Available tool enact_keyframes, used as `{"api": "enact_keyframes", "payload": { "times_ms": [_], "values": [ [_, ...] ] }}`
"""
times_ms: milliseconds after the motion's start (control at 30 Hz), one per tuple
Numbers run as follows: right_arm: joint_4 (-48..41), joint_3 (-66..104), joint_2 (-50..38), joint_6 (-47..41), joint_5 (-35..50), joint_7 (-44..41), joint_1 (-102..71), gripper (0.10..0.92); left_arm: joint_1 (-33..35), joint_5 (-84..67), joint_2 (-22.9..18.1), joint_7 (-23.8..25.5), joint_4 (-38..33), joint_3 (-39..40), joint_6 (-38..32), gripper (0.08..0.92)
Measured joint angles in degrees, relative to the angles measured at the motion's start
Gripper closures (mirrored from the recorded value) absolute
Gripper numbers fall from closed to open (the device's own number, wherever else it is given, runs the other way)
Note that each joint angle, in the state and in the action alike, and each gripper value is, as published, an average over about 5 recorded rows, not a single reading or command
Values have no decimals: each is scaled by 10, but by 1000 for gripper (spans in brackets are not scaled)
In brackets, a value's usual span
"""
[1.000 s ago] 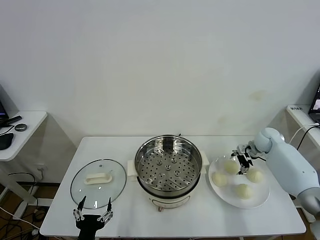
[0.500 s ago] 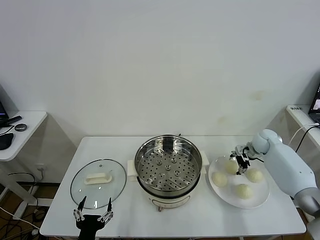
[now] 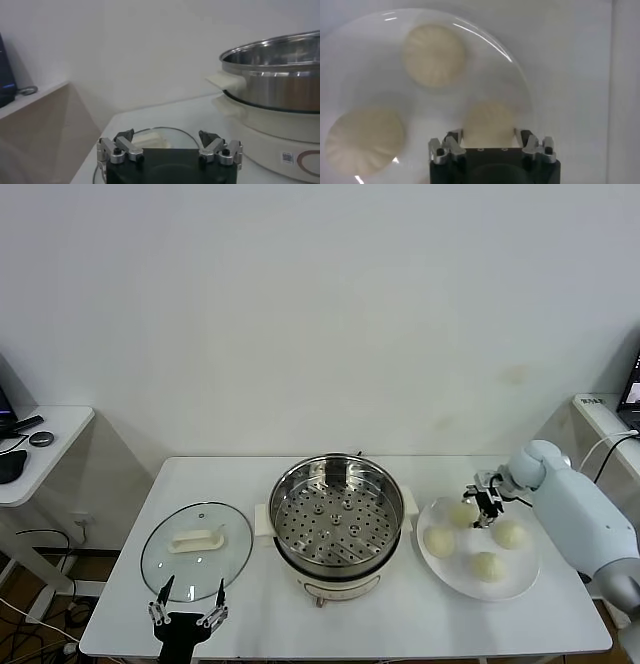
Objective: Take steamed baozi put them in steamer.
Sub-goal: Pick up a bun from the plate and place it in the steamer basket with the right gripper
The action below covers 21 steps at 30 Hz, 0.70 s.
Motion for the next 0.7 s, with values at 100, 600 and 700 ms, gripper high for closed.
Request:
{"api": "enact_keyframes", "payload": {
  "times_ms": [100,600,700],
  "values": [
    [8,-2,-6,-4,8,-5,3,375,0,0,0,0,0,2,0,177],
    [62,-140,1,-34,170,-71,199,380,-15,-8,0,-6,-16,5,1,177],
    [49,-180,28,-21,212,-88,258,378,-17,-8,-1,-9,-21,7,1,177]
  ]
}}
